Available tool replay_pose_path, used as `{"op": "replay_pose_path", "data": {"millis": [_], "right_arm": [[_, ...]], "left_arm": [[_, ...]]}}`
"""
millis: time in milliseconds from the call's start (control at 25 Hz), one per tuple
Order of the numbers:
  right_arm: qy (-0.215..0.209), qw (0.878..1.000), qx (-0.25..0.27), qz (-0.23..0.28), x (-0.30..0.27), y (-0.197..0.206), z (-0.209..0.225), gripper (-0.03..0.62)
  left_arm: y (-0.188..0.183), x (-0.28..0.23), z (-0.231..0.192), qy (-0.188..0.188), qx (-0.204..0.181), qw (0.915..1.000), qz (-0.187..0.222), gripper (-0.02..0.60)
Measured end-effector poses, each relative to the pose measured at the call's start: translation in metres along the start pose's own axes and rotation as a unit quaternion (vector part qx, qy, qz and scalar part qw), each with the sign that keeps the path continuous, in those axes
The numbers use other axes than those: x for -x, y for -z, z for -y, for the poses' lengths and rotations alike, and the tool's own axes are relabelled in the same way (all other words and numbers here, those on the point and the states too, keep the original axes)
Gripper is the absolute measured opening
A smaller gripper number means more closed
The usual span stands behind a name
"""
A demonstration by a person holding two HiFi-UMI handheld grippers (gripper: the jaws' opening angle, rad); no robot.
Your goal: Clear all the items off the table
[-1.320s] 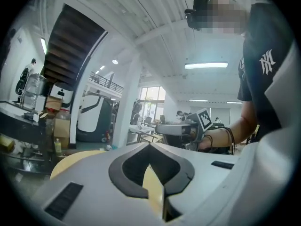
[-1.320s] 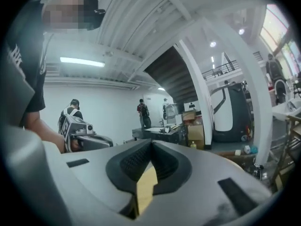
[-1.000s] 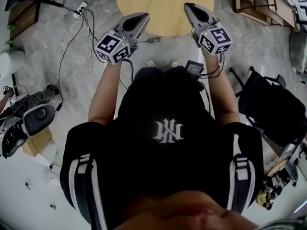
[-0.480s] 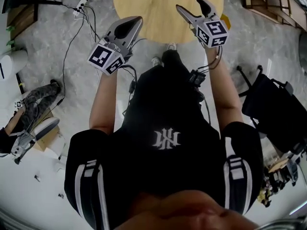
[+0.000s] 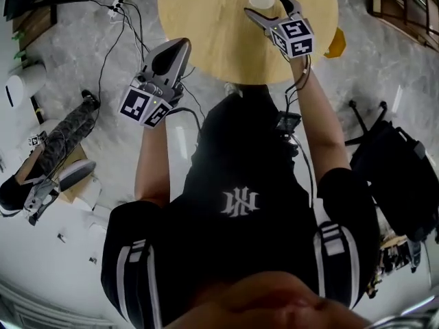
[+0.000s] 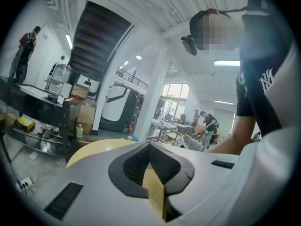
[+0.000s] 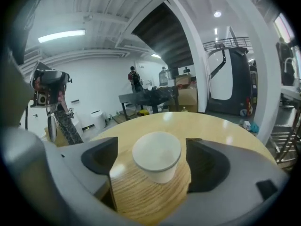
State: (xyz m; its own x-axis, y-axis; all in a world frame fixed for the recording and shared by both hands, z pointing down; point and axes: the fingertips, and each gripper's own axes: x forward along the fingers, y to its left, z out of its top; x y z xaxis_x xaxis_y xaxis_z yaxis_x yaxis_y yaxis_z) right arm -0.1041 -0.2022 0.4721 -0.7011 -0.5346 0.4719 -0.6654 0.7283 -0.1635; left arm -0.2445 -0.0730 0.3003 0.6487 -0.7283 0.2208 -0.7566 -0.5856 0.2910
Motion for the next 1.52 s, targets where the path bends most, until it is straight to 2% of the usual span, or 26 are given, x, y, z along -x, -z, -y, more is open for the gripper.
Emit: {"op": "replay_pose_path", "data": {"millis": [160,280,440,640,760,1080,1200,1320,1440,1520], "right_arm": [[-0.013,0.999,0.02,-0.03,-0.019,0.018,0.0,0.456],[-0.013,0.999,0.028,-0.043,-0.024,0.022,0.007,0.368],[-0.014,0.998,0.037,-0.045,-0.026,0.011,0.009,0.354],[-0.013,0.999,0.031,-0.016,-0.007,-0.025,0.005,0.342],[-0.008,1.0,0.021,0.005,0.01,-0.06,-0.003,0.337],[0.014,0.998,0.051,0.046,0.023,-0.155,-0.037,0.334],[0.037,0.996,0.056,0.059,0.027,-0.183,-0.044,0.334],[0.077,0.992,0.068,0.074,0.035,-0.203,-0.045,0.334],[0.142,0.982,0.083,0.093,0.054,-0.222,-0.014,0.331],[0.178,0.976,0.073,0.104,0.072,-0.227,0.009,0.331]], "left_arm": [[0.007,-0.007,-0.013,-0.013,0.004,0.9998,-0.011,0.002],[0.001,-0.012,-0.021,-0.019,0.006,0.9998,-0.009,0.002],[-0.011,-0.016,-0.029,-0.022,0.0,0.9998,0.0,0.002],[-0.027,-0.018,-0.026,-0.018,-0.012,0.9997,0.01,0.002],[-0.038,-0.012,-0.028,-0.011,-0.018,0.9997,0.015,0.002],[-0.063,0.01,-0.07,0.025,-0.036,0.9986,0.029,0.002],[-0.073,0.013,-0.087,0.054,-0.039,0.9972,0.033,0.002],[-0.078,0.015,-0.105,0.088,-0.045,0.9948,0.023,0.002],[-0.093,0.013,-0.12,0.109,-0.06,0.9919,0.025,0.002],[-0.103,0.015,-0.126,0.118,-0.068,0.9903,0.027,0.002]]}}
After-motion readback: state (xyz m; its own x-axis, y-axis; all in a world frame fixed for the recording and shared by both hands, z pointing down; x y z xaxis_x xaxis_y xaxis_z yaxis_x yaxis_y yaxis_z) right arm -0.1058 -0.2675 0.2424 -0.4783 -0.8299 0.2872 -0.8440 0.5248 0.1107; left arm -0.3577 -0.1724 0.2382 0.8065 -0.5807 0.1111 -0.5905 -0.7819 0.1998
